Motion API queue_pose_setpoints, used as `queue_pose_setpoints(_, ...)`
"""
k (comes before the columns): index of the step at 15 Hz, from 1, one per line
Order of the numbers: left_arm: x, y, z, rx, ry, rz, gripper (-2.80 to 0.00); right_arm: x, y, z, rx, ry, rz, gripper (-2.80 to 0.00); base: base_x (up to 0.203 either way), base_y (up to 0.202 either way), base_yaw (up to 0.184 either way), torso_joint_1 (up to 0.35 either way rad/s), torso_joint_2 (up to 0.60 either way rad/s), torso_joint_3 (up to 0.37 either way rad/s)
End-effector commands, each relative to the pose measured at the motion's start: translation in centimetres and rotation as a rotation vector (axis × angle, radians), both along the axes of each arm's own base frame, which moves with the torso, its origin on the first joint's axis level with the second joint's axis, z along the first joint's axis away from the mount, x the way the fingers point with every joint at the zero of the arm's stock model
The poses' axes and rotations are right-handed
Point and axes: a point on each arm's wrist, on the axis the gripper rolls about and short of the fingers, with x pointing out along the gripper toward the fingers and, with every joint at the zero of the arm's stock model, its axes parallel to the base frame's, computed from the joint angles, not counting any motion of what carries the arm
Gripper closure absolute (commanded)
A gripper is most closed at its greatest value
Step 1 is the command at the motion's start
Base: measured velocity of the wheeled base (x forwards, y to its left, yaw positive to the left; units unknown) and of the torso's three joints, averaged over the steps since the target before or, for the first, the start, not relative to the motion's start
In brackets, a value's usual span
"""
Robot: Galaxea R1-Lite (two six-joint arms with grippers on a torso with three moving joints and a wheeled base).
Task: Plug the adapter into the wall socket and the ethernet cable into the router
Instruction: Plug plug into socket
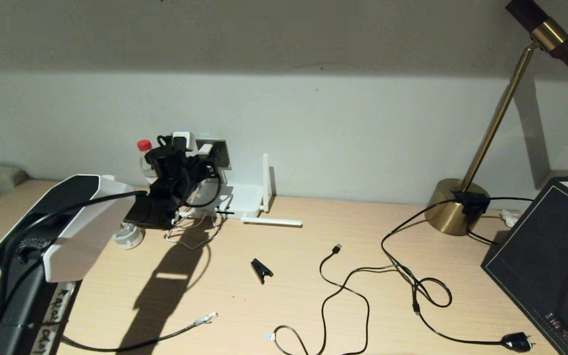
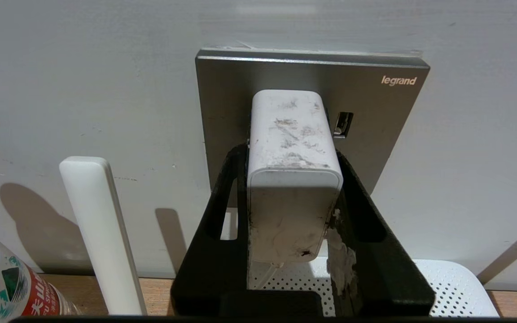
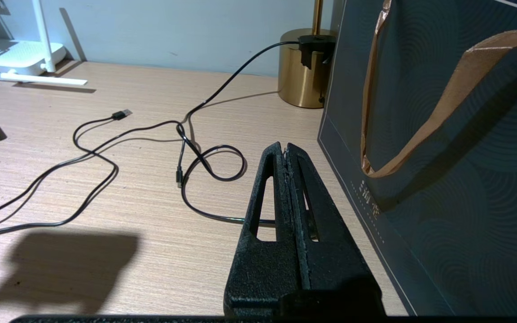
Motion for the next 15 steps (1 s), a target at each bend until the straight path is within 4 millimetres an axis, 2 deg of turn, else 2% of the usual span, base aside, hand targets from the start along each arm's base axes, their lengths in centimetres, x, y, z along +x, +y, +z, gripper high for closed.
queue_pose_setpoints(1,0.04,-0.01,-0.2,0.0,0.0,0.001,0.0,0.29,0.0,-0.97,-0.001,0.035,0.0,0.0,0.0,0.0,0.0,0.0,0.0,0.0)
queue_pose_setpoints(8,0.03,-0.01,-0.45,-0.003,0.002,0.0,0.0,0.29,0.0,-0.97,-0.001,0.035,0.0,0.0,0.0,0.0,0.0,0.0,0.0,0.0)
queue_pose_setpoints(9,0.01,-0.01,-0.34,-0.005,-0.003,0.0,-2.43,0.29,0.0,-0.97,-0.001,0.035,0.0,0.0,0.0,0.0,0.0,0.0,0.0,0.0)
queue_pose_setpoints(10,-0.01,0.04,-0.23,-0.005,-0.007,0.001,-2.8,0.29,0.0,-0.97,-0.001,0.035,0.0,0.0,0.0,0.0,0.0,0.0,0.0,0.0)
queue_pose_setpoints(15,-0.62,0.22,-0.01,-0.003,0.009,0.0,-2.8,0.29,0.0,-0.97,-0.001,0.035,0.0,0.0,0.0,0.0,0.0,0.0,0.0,0.0)
